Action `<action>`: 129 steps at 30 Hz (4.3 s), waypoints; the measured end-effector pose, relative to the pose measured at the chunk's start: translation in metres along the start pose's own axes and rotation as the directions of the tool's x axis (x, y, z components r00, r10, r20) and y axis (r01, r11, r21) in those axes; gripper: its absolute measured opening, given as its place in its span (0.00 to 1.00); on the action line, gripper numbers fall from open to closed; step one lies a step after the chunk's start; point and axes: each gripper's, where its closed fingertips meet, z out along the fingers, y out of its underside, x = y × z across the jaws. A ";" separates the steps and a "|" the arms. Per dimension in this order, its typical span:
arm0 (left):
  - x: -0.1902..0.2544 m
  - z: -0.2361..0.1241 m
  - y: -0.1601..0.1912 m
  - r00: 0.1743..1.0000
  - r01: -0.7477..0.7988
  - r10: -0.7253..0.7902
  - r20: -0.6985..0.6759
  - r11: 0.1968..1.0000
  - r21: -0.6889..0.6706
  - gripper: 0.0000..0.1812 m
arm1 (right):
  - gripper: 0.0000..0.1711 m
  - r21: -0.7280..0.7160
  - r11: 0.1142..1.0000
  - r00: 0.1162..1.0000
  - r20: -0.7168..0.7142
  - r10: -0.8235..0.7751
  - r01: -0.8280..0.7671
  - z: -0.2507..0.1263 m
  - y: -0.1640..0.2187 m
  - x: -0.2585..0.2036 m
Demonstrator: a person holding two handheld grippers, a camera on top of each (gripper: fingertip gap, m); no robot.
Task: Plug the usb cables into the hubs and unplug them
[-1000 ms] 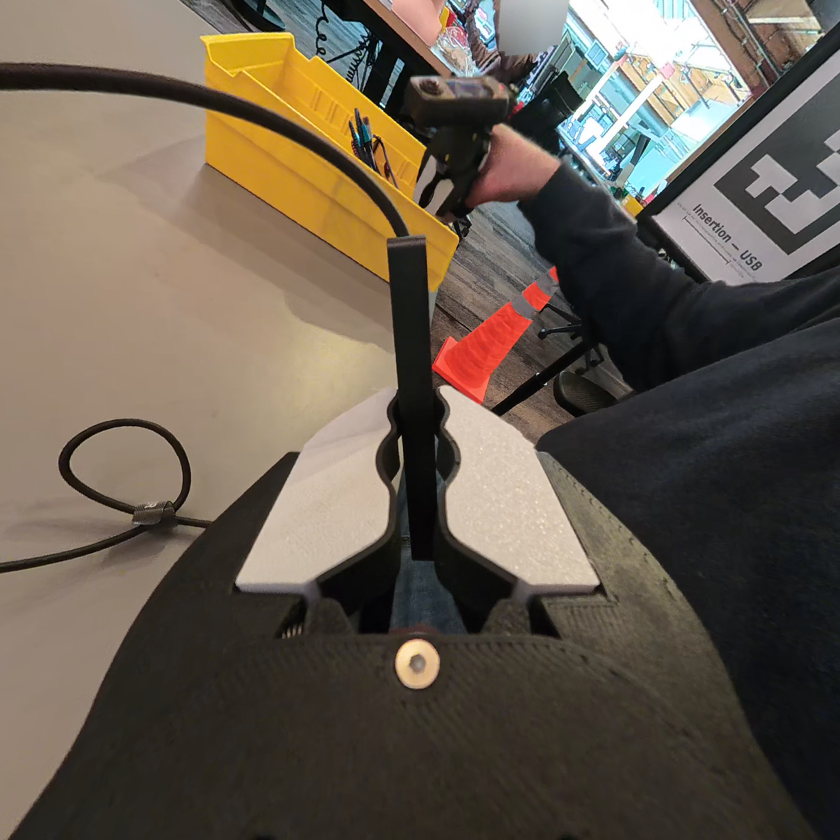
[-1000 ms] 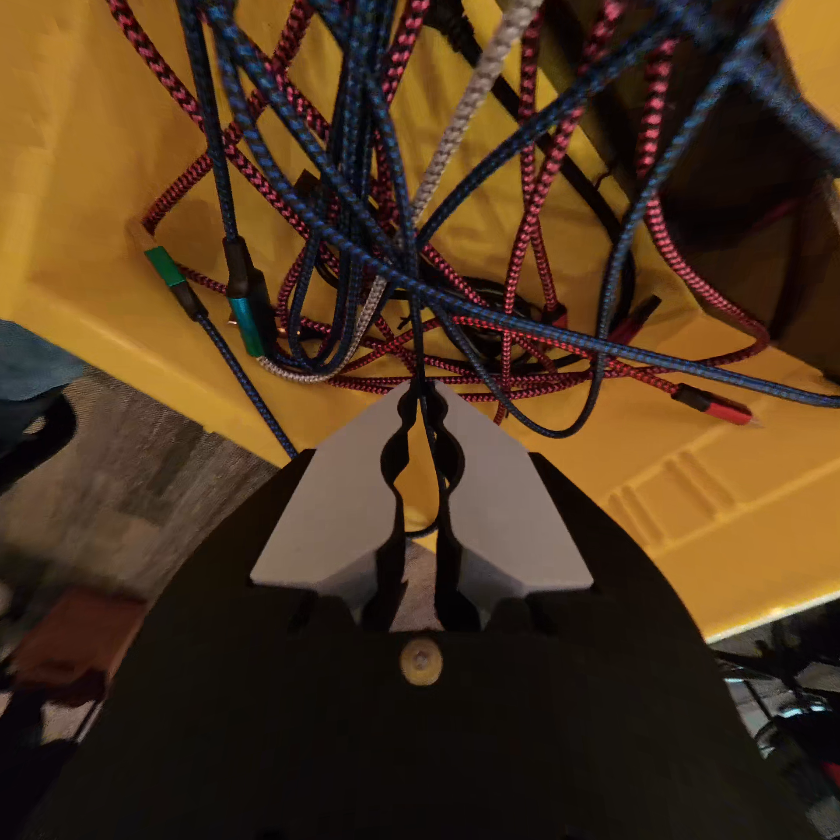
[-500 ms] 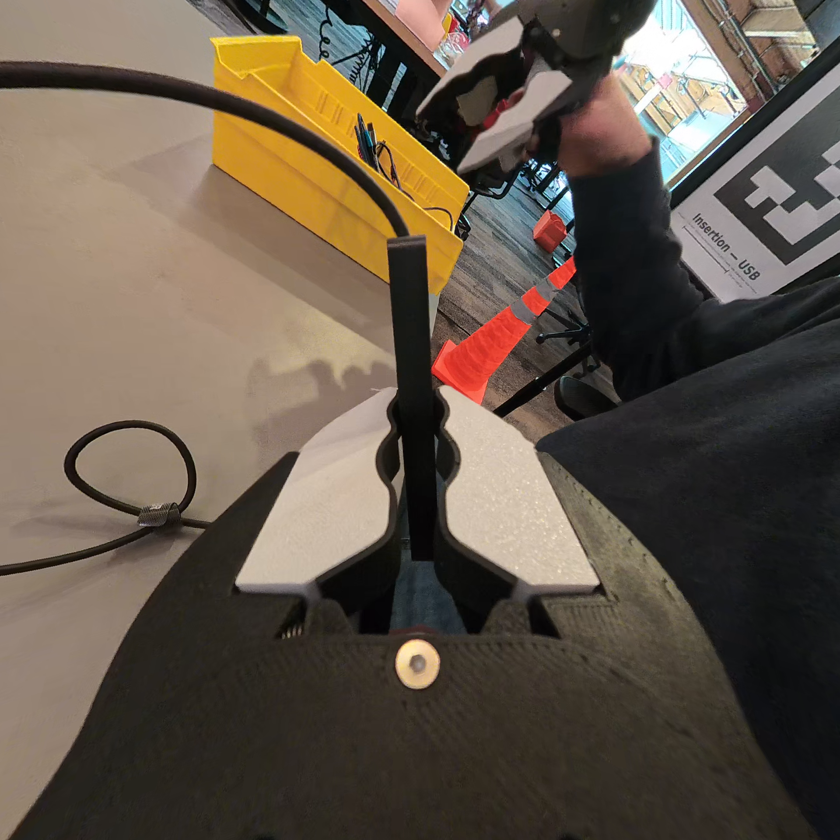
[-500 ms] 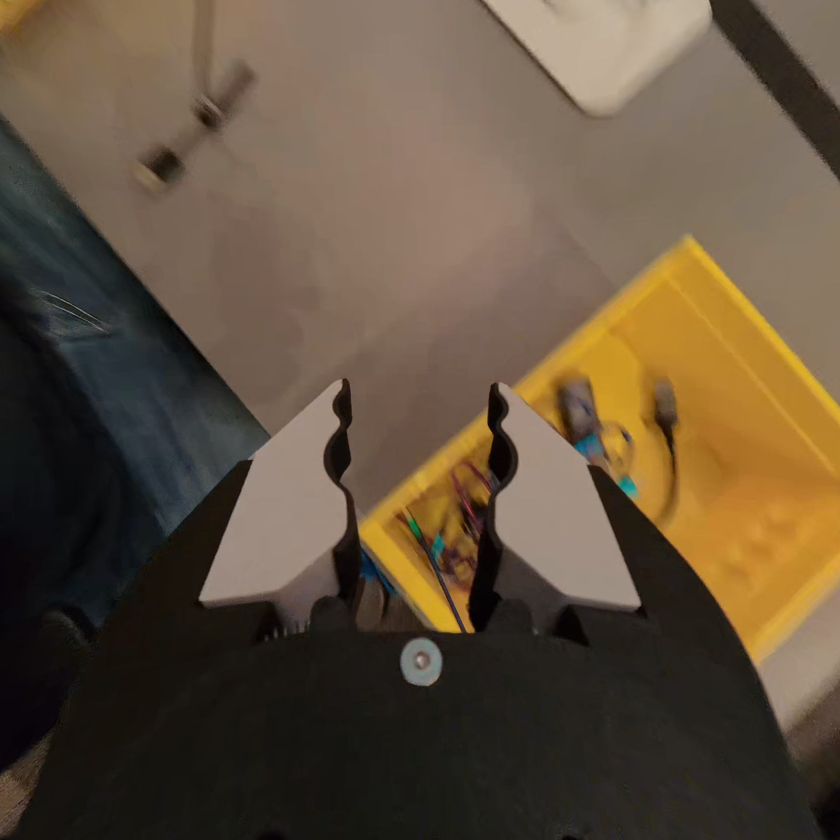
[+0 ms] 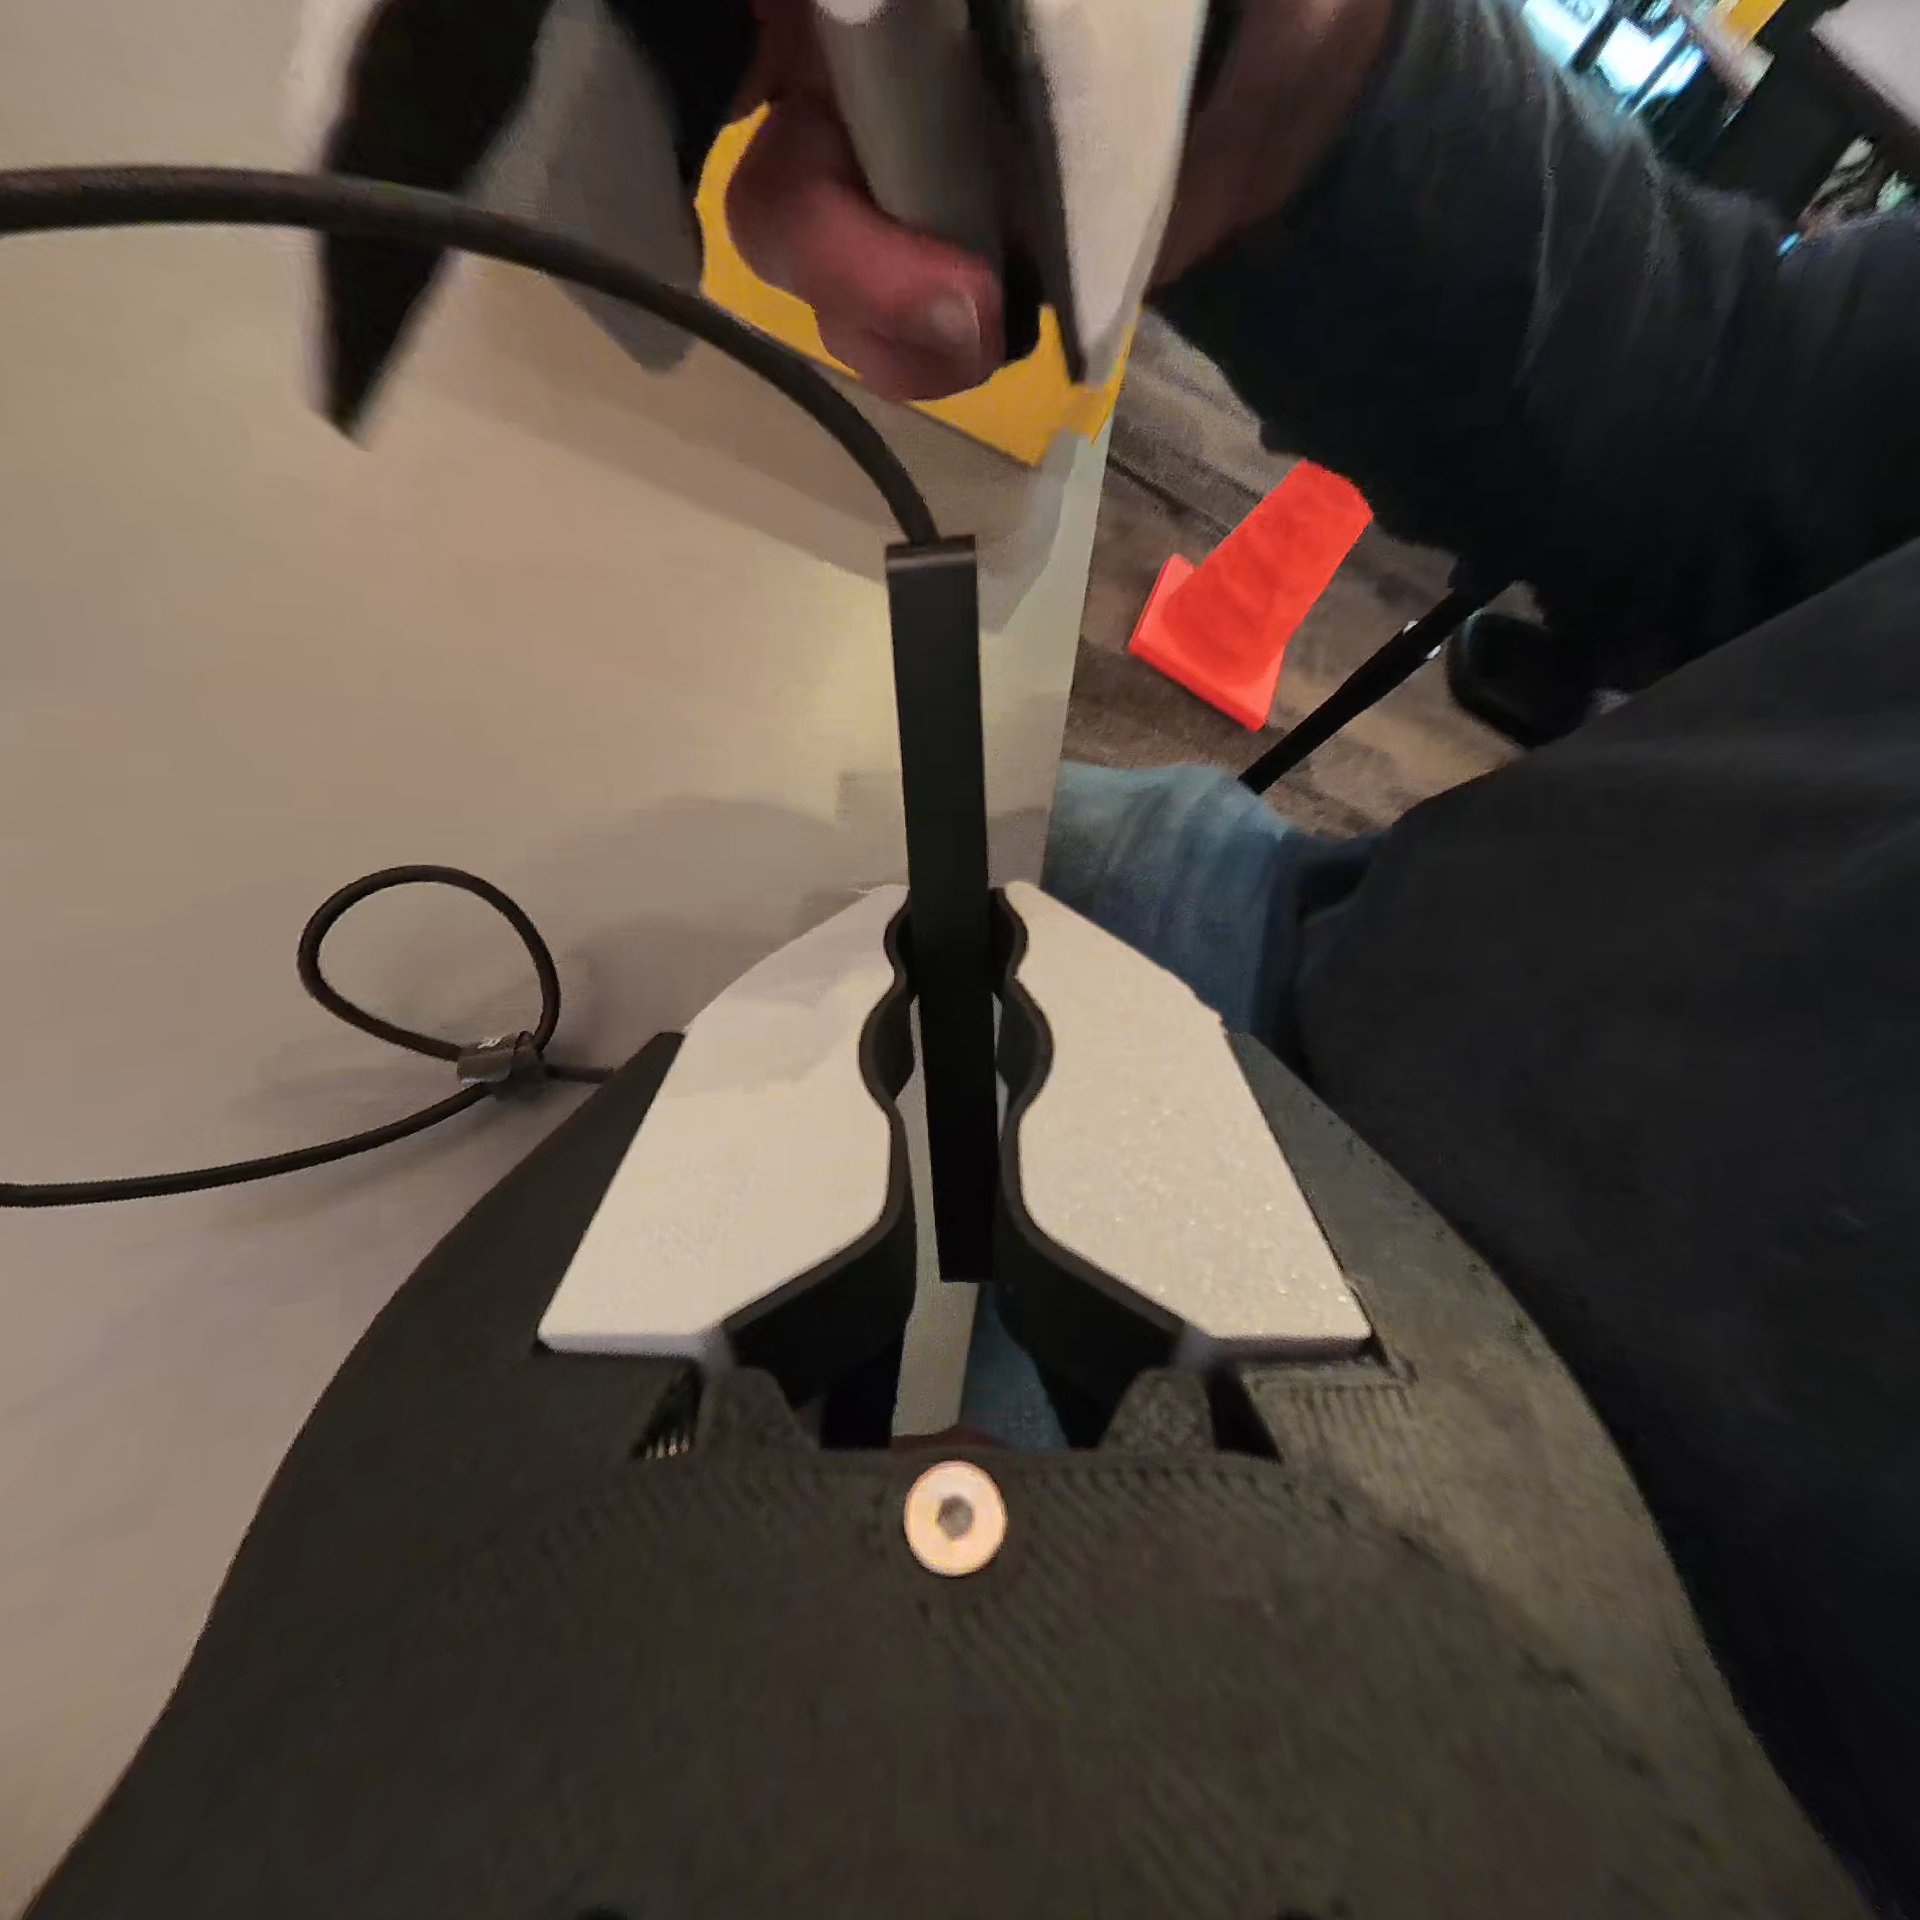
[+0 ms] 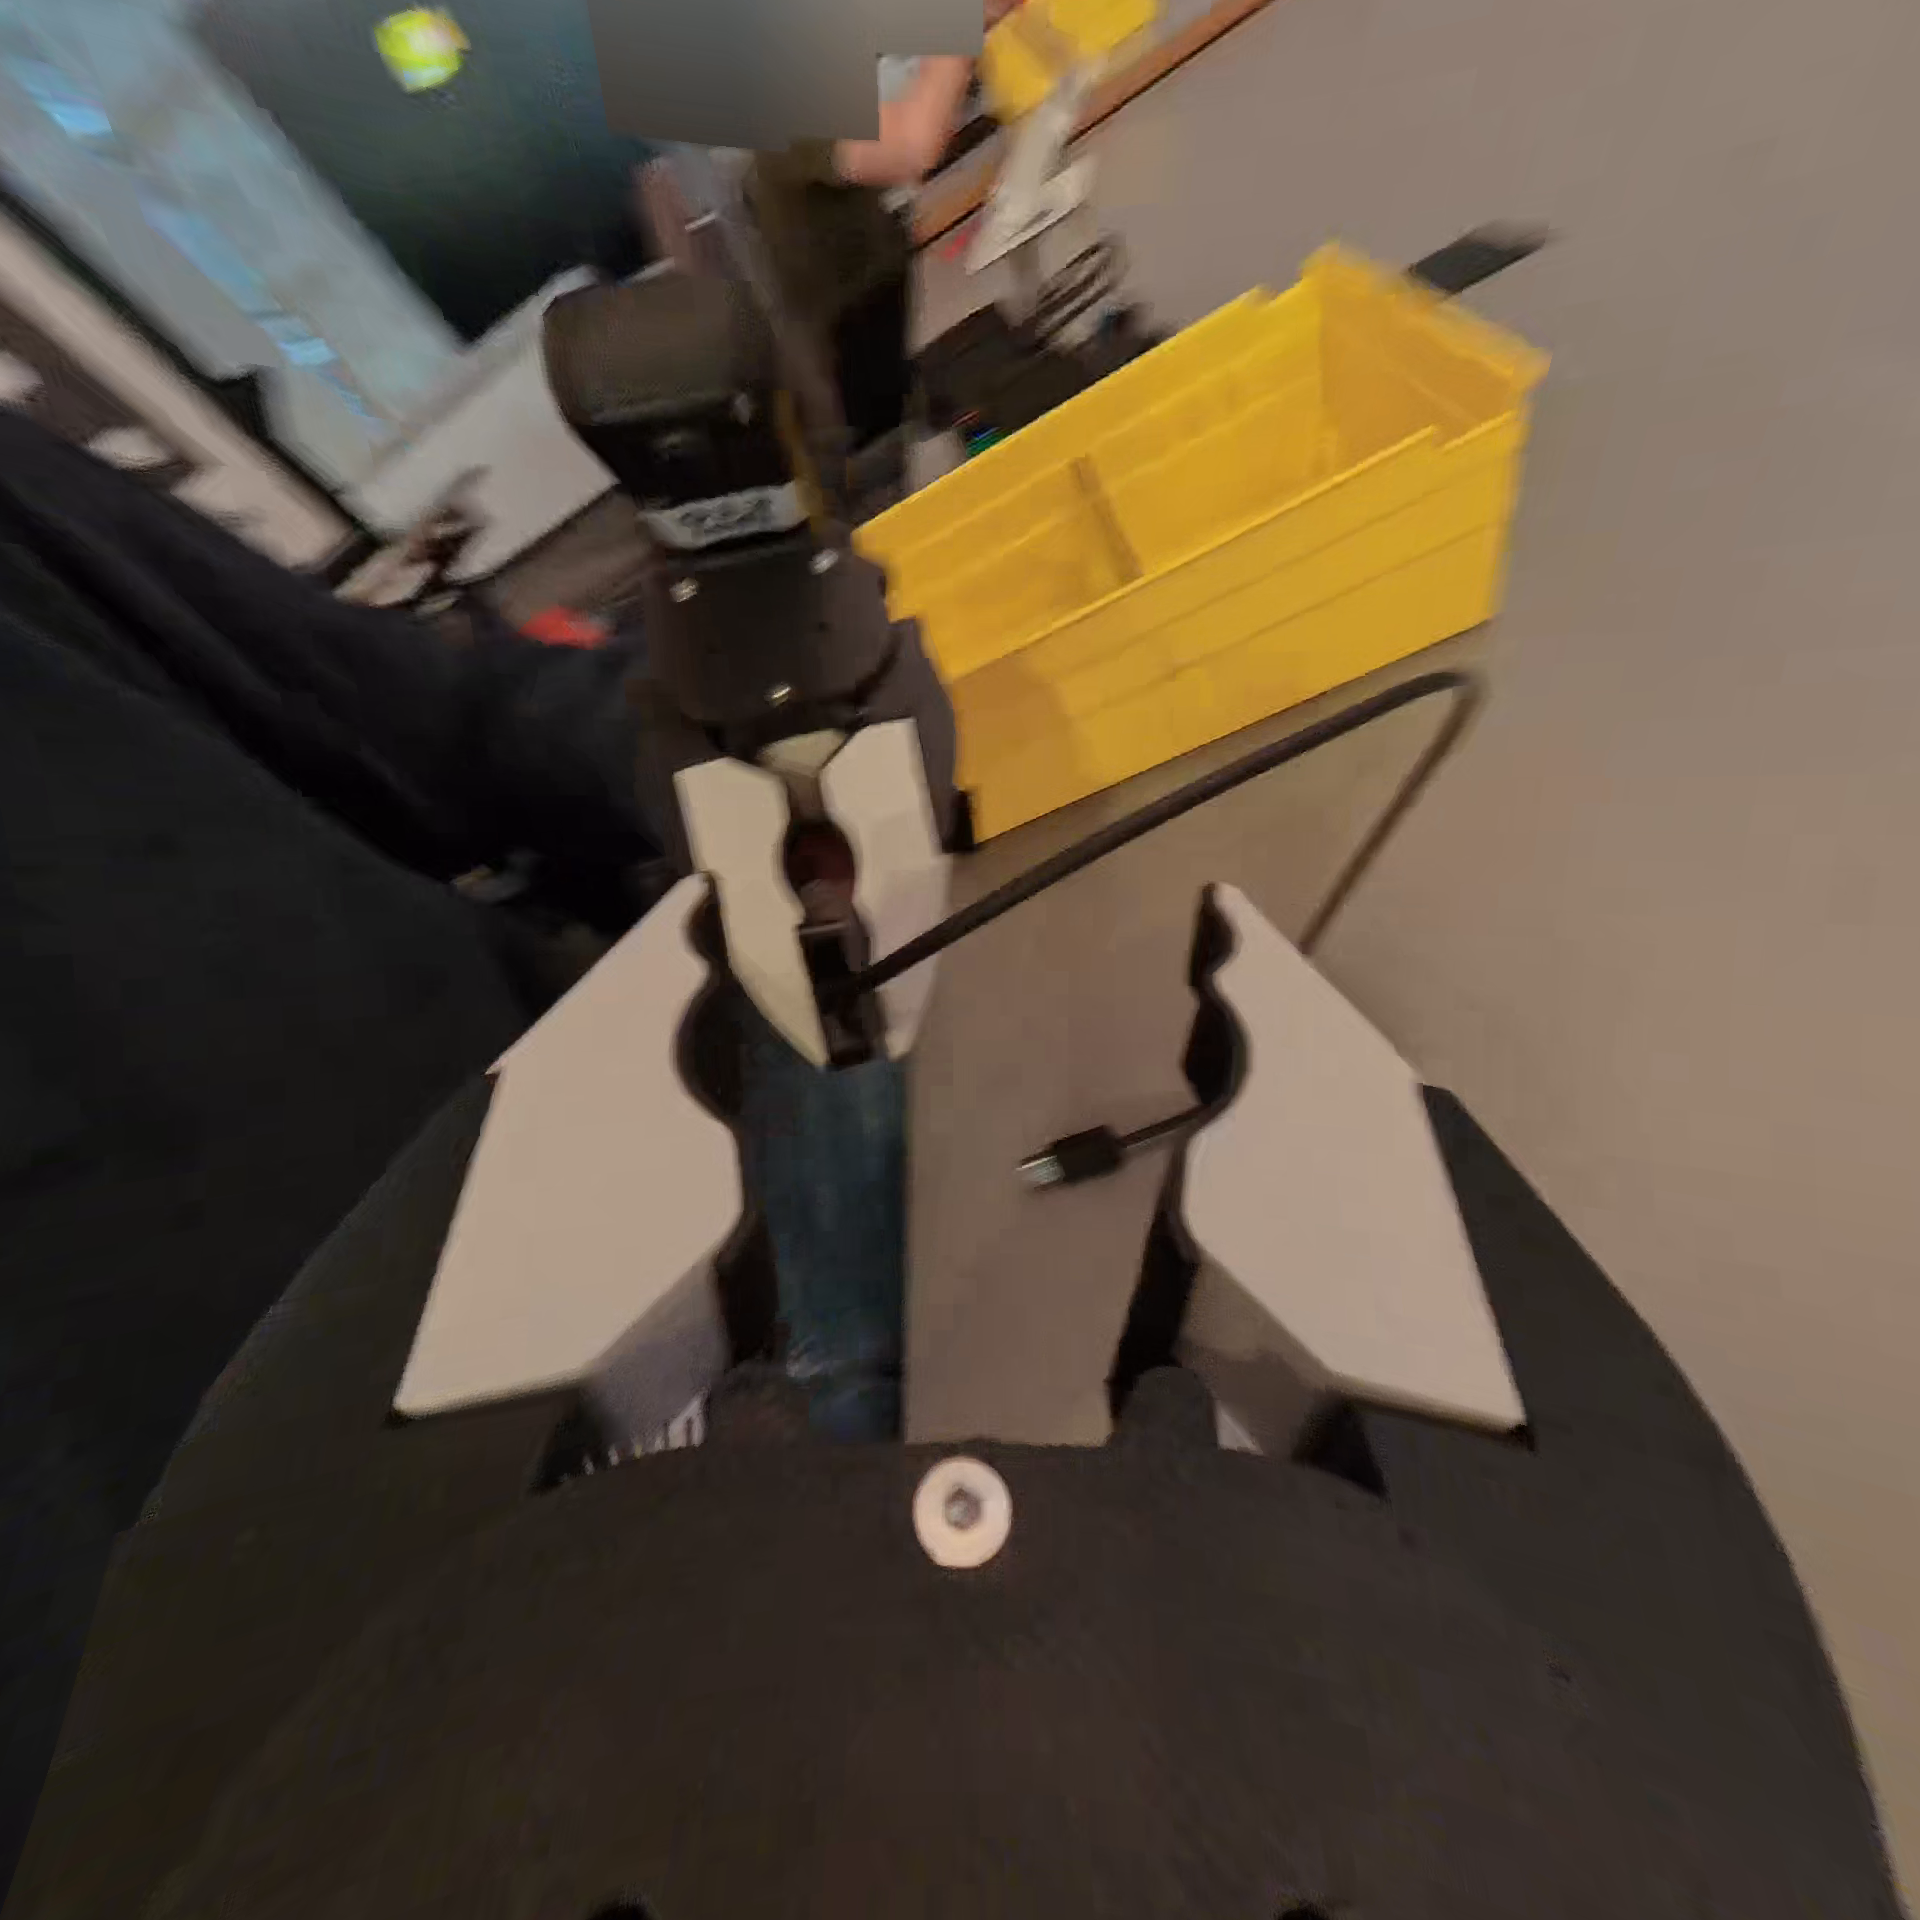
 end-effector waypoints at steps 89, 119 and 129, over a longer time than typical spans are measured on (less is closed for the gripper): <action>-0.036 -0.026 -0.034 0.972 -0.001 -0.042 0.230 0.983 0.185 0.24 | 0.40 -0.350 0.784 0.529 -0.848 -0.033 -0.512 -0.454 0.134 0.083; -0.127 -0.308 0.237 0.220 0.647 -0.527 0.821 0.709 0.281 0.19 | 0.11 -0.067 0.840 0.326 -0.936 0.135 -0.539 -0.435 0.280 0.085; -0.128 -0.308 0.235 0.306 0.607 -0.510 0.804 0.755 0.248 0.02 | 0.11 -0.085 0.862 0.371 -0.920 0.124 -0.499 -0.384 0.256 0.095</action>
